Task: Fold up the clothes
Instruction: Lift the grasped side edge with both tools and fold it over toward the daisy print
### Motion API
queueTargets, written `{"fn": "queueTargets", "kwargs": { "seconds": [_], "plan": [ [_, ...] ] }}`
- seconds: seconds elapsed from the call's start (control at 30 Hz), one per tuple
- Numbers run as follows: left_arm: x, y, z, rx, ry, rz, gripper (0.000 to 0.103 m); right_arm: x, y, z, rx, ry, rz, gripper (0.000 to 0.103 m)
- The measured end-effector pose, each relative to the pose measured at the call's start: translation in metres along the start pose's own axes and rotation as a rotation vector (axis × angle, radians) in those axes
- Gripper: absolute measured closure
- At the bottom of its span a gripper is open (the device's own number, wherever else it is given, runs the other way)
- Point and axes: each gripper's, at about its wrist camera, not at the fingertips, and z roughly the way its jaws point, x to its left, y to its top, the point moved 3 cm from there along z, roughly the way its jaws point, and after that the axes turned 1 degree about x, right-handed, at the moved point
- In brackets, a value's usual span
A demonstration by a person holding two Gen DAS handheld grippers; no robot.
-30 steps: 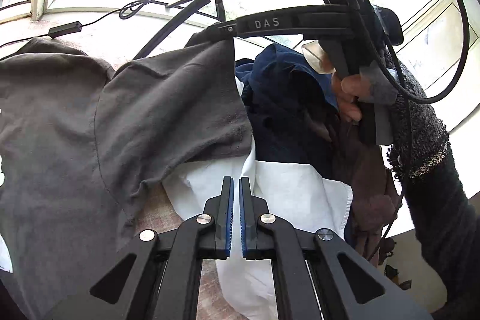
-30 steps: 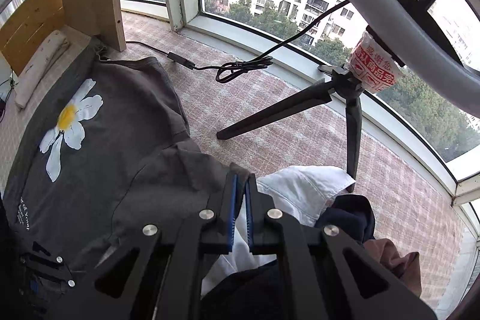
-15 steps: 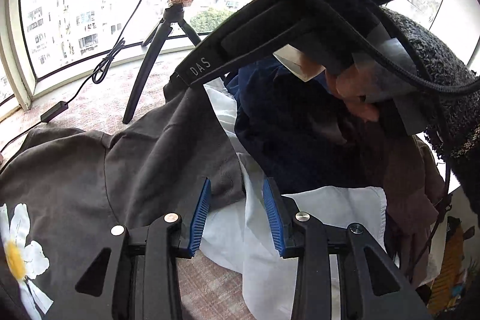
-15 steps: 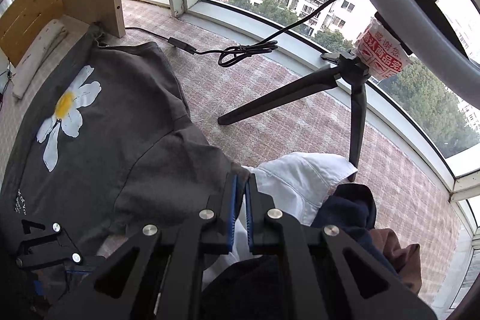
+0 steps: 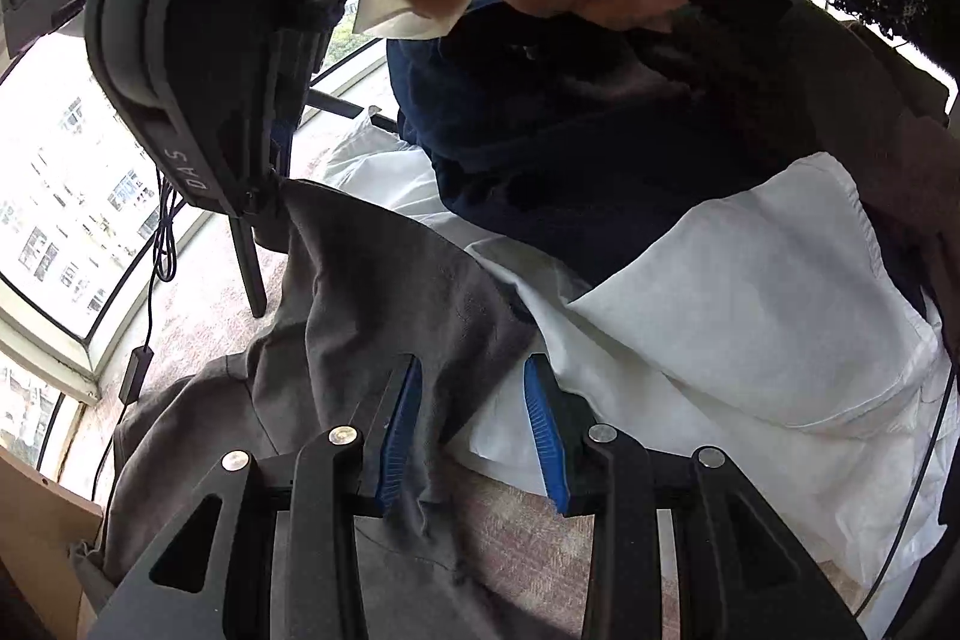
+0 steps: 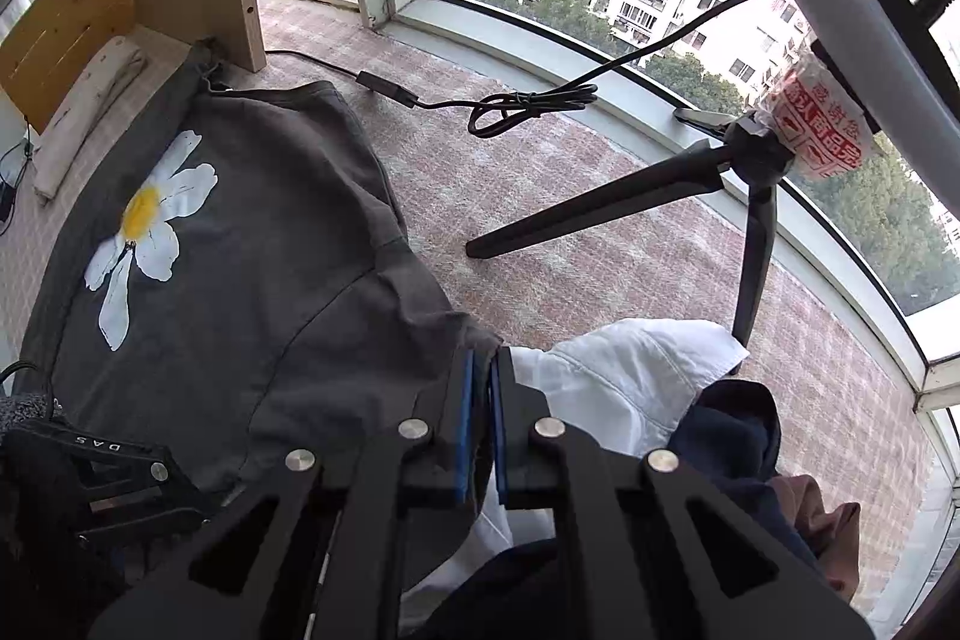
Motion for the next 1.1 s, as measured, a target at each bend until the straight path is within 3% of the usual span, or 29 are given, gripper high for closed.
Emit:
{"fn": "queueTargets", "kwargs": {
  "seconds": [0.03, 0.1, 0.13, 0.27, 0.4, 0.5, 0.73, 0.87, 0.93, 1.1],
  "plan": [
    [-0.002, 0.002, 0.002, -0.008, -0.003, 0.008, 0.07, -0.001, 0.0, 0.0, 0.003, 0.0, 0.003, 0.097],
    [-0.006, 0.006, 0.004, -0.038, -0.014, 0.008, 0.085, -0.003, -0.002, 0.002, 0.009, -0.003, 0.007, 0.097],
    [-0.005, 0.006, 0.002, -0.053, -0.029, -0.023, 0.098, -0.004, -0.003, 0.002, 0.01, -0.008, 0.009, 0.097],
    [0.006, 0.001, -0.018, -0.156, -0.113, -0.199, 0.098, -0.009, -0.006, -0.003, 0.003, -0.013, 0.018, 0.097],
    [0.031, -0.029, -0.046, -0.327, -0.258, -0.493, 0.098, -0.01, -0.009, -0.003, -0.003, -0.059, 0.006, 0.097],
    [0.038, -0.038, -0.028, -0.303, -0.273, -0.568, 0.098, -0.009, -0.014, 0.013, 0.044, -0.127, -0.022, 0.097],
    [0.057, -0.04, -0.016, -0.334, -0.296, -0.708, 0.098, -0.015, 0.019, -0.028, -0.079, -0.111, 0.068, 0.097],
    [0.058, -0.057, -0.041, -0.375, -0.345, -0.789, 0.098, 0.011, 0.035, -0.026, -0.045, -0.071, 0.03, 0.097],
    [0.068, -0.07, -0.049, -0.391, -0.341, -0.816, 0.098, 0.027, 0.042, -0.024, -0.03, -0.009, 0.029, 0.097],
    [0.104, -0.127, -0.064, -0.409, -0.309, -1.002, 0.098, 0.082, 0.071, -0.004, -0.01, -0.001, -0.066, 0.097]
  ]
}}
